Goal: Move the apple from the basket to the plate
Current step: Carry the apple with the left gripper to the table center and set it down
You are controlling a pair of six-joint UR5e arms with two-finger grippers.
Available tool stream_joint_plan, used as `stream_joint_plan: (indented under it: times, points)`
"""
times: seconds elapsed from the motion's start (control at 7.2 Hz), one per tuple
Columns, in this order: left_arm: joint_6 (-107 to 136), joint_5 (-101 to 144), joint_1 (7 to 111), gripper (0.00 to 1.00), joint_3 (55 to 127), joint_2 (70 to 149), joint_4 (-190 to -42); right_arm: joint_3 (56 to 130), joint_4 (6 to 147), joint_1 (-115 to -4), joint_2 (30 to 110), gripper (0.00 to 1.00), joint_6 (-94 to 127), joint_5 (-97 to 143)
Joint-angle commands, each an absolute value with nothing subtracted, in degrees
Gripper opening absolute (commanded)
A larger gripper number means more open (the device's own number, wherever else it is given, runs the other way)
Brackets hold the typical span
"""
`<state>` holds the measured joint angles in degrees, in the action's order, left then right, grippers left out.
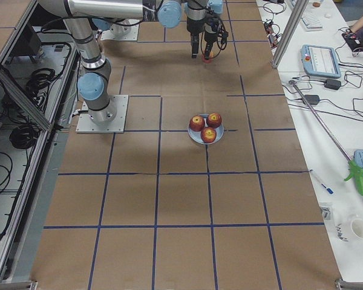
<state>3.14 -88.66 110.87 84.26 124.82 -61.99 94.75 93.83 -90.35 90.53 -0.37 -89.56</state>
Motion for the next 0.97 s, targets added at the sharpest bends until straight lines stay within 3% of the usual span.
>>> stream_joint_plan:
  times: [0.0, 0.14, 0.28, 0.42, 0.83]
  points:
    - [3.7, -88.3, 111.4, 0.45, 85.1, 125.4, -61.6, 94.7, 93.9, -90.4, 90.4, 1.00, -0.4, -89.6]
    - [3.7, -88.3, 111.4, 0.62, 85.1, 125.4, -61.6, 94.7, 93.9, -90.4, 90.4, 1.00, -0.4, -89.5]
    - [4.6, -88.5, 111.4, 0.91, 85.2, 125.5, -61.5, 94.7, 93.9, -90.4, 90.4, 1.00, -0.4, -89.6]
    - [7.0, -88.3, 111.1, 0.99, 84.6, 125.2, -61.6, 94.7, 93.9, -90.4, 90.4, 1.00, -0.4, -89.5]
    - [6.7, -88.2, 107.5, 0.99, 81.5, 115.6, -70.2, 94.7, 93.9, -90.4, 90.4, 1.00, -0.4, -89.5]
